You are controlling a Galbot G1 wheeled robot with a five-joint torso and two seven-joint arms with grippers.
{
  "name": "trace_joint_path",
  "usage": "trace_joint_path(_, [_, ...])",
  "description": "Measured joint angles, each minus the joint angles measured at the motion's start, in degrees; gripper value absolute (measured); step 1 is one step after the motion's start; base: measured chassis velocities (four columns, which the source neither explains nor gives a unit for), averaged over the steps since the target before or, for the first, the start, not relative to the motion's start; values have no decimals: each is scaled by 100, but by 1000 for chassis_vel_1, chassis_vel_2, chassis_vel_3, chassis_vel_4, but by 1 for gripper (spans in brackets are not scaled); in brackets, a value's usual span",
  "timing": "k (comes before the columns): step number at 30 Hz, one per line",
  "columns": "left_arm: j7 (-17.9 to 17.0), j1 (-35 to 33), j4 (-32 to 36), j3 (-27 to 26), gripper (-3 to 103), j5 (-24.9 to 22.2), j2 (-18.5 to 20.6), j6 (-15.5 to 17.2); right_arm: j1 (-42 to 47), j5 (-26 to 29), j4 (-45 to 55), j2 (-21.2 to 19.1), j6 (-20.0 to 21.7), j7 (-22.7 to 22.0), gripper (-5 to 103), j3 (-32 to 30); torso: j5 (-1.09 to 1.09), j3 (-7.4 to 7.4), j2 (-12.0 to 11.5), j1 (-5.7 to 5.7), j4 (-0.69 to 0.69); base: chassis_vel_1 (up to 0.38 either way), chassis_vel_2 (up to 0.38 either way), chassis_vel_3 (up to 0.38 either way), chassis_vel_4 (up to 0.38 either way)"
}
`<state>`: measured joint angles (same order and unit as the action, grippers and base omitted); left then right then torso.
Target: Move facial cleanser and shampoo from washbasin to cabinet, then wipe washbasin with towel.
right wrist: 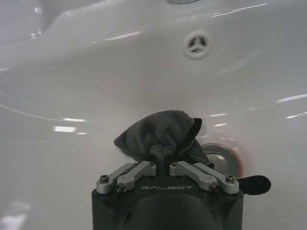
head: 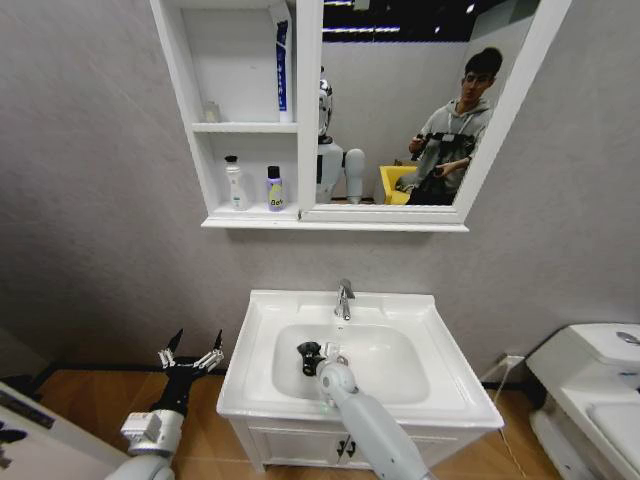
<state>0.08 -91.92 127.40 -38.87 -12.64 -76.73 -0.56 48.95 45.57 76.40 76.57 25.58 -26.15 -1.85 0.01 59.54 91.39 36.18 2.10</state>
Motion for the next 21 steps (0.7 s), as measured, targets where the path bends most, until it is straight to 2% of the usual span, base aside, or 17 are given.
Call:
trace_joint_path(1, [0, 0, 0, 1, 99, 0, 0, 0, 170, -74, 140, -197, -5, 15, 7, -167, 2, 0, 0, 0, -1, 0, 0, 0, 0])
trace_joint_path(2, [0, 0, 0, 1, 99, 0, 0, 0, 170, -74, 140, -197, -5, 15, 7, -167, 2, 0, 0, 0, -1, 0, 0, 0, 0])
trace_joint_path(5, [-5, 0, 0, -2, 99, 0, 0, 0, 509, -99, 592, -961, -69, 17, 7, -584, 3, 1, 0, 0, -2, 0, 0, 0, 0])
trace_joint_path(6, [-5, 0, 0, -2, 99, 0, 0, 0, 509, -99, 592, -961, -69, 17, 7, -584, 3, 1, 0, 0, -2, 0, 0, 0, 0])
trace_joint_path(8, [0, 0, 0, 0, 99, 0, 0, 0, 571, -123, 1038, -1579, -139, -9, 7, -808, 1, 1, 0, 0, -4, 0, 0, 0, 0])
trace_joint_path(12, [1, 0, 0, 0, 99, 0, 0, 0, 506, -438, 1294, -1880, -316, 66, 7, -953, -2, 1, 0, 0, -4, 0, 0, 0, 0])
trace_joint_path(14, [1, 0, 0, 0, 99, 0, 0, 0, 340, -984, 1360, -2034, -731, 302, 7, -1074, 0, 1, 0, 0, 0, 0, 0, 0, 0])
trace_joint_path(21, [0, 0, 0, 0, 99, 0, 0, 0, 254, -1022, 1238, -2127, -874, 435, 7, -1271, 0, 1, 0, 0, 0, 0, 0, 0, 0])
